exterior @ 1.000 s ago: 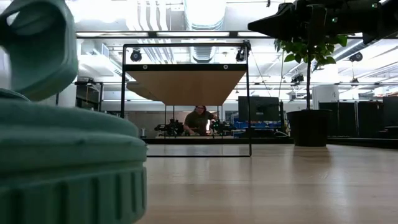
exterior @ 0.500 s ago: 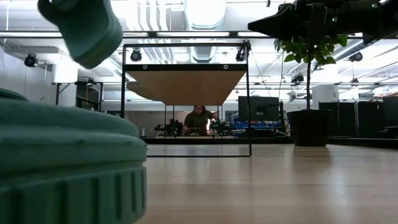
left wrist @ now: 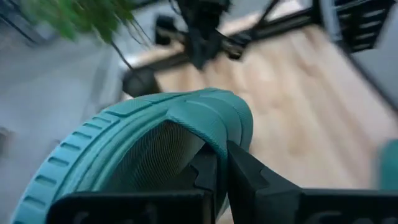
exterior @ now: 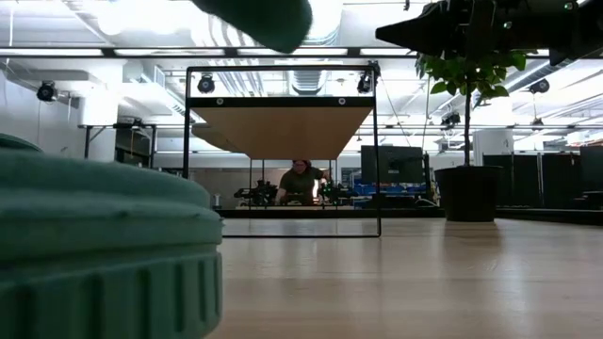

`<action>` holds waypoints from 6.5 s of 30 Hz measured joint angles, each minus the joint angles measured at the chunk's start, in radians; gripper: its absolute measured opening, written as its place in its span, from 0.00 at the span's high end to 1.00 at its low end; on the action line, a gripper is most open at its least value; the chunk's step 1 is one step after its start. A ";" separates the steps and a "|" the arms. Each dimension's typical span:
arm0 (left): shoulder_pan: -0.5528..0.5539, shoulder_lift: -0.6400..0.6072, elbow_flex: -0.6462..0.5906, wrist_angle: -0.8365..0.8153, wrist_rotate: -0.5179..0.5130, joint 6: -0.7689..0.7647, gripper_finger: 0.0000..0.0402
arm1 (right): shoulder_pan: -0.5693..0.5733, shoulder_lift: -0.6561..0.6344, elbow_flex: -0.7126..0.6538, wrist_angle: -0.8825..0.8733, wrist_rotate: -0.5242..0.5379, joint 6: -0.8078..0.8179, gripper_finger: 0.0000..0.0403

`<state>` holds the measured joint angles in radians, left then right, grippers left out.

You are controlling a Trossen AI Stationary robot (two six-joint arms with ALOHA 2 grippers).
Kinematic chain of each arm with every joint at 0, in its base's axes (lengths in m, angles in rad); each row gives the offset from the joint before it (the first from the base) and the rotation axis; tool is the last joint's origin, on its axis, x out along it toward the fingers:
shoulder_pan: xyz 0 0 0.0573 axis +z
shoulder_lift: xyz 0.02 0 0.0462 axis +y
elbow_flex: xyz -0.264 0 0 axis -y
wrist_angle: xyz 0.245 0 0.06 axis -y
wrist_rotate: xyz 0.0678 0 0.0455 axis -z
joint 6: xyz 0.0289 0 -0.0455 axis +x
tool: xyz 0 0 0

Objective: Pick and place slides into the shelf
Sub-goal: Put the left blue slide on the shelf

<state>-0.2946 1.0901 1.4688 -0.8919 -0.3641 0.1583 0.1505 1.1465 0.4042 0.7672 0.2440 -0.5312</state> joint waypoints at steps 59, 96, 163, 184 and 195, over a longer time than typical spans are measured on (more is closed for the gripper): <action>0.073 -0.264 -0.683 1.094 0.039 0.739 1.00 | 0.087 0.055 0.431 -0.275 0.305 -0.350 0.42; 0.073 -0.199 -0.688 1.158 0.076 0.772 1.00 | -0.046 0.068 0.442 -0.307 0.084 -0.303 0.42; 0.139 0.067 -0.762 1.828 -0.527 2.146 0.39 | -0.289 0.053 1.124 -1.377 -0.063 0.373 0.88; 0.304 0.315 -0.762 2.323 -0.254 2.548 0.39 | -0.288 0.051 1.165 -1.467 -0.144 0.477 0.88; 0.327 0.325 -0.743 2.324 -0.210 2.439 0.41 | -0.289 0.058 1.165 -1.469 -0.205 0.515 0.88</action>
<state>0.0328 1.4150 0.7261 1.4320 -0.5746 2.5978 -0.1387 1.2045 1.5688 -0.7014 0.0388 -0.0158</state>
